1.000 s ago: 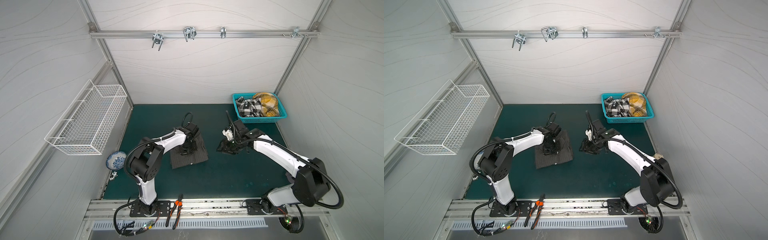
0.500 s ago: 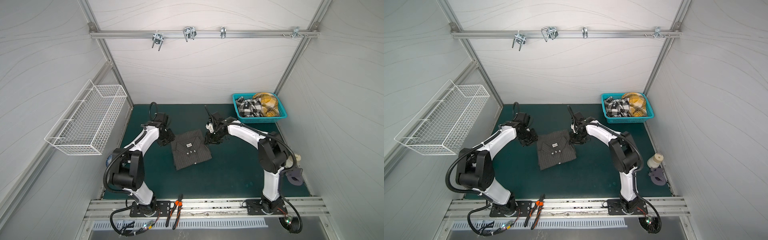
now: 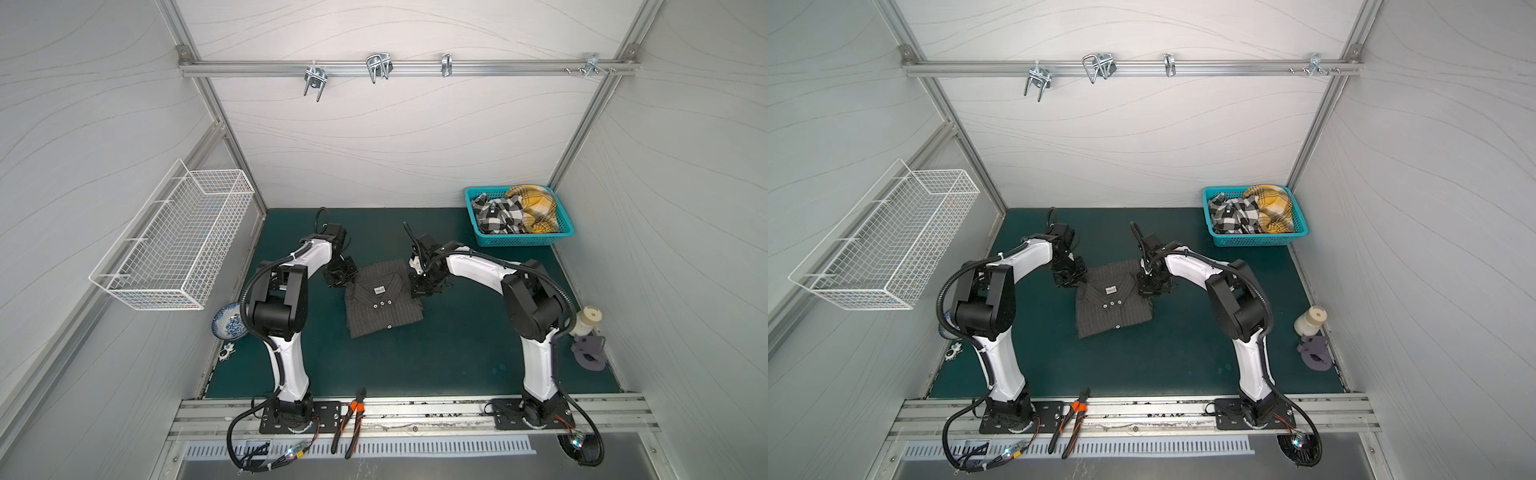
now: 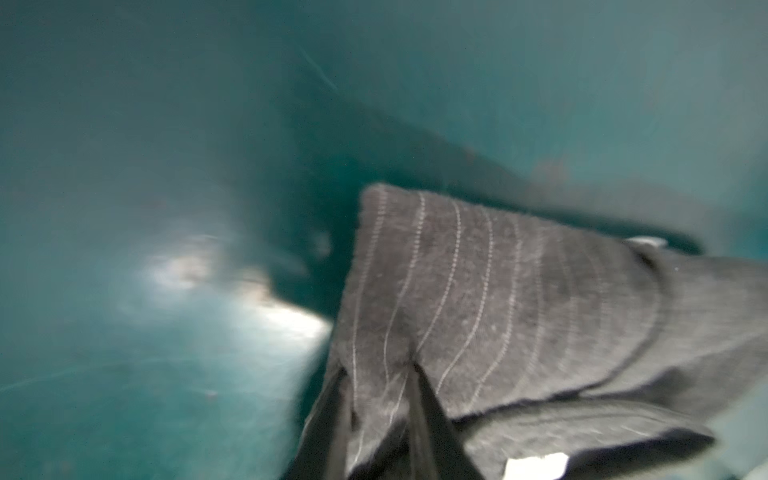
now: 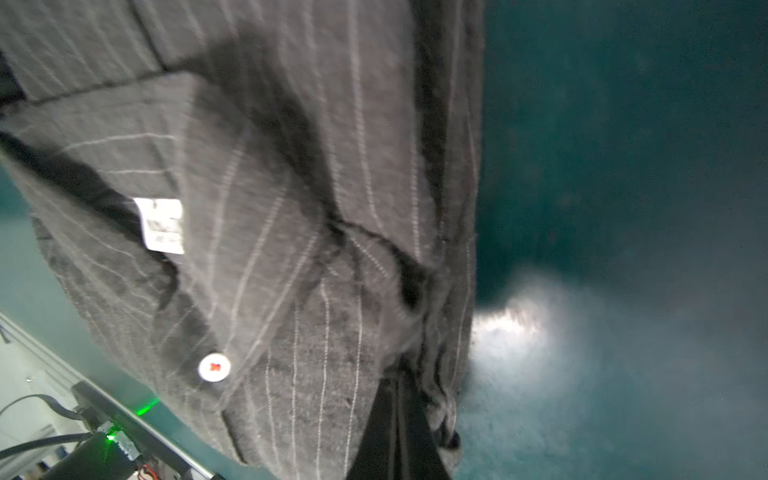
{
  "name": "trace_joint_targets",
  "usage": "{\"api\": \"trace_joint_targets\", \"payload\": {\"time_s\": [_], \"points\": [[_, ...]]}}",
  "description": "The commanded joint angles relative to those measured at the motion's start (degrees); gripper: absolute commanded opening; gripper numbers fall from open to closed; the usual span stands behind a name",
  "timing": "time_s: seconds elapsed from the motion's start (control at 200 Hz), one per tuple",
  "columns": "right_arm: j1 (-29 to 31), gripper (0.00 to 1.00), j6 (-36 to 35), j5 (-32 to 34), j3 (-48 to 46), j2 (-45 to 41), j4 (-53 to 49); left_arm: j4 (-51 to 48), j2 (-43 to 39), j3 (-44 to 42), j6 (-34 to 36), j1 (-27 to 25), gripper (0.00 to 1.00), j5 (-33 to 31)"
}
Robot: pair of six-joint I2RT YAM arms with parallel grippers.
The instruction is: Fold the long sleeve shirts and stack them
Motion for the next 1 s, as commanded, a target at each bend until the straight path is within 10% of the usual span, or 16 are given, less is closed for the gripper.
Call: {"api": "trace_joint_targets", "payload": {"time_s": [0.0, 0.275, 0.515, 0.995], "points": [[0.0, 0.0, 3.6, -0.4, -6.7, -6.9, 1.9, -0.7, -1.1, -1.8, 1.2, -6.1, 0.2, 0.0], [0.1, 0.0, 10.8, -3.1, -25.0, -21.6, 4.9, 3.6, -12.6, -11.6, -0.7, -9.6, 0.24, 0.5], [-2.3, 0.36, 10.5, 6.0, -23.2, -25.3, -6.6, 2.3, -9.6, -4.9, 1.2, -9.6, 0.26, -0.9], [2.2, 0.15, 4.1, -5.1, -17.9, -21.4, -3.6, 8.7, 1.2, -2.3, -2.2, -9.6, 0.21, 6.3]]}}
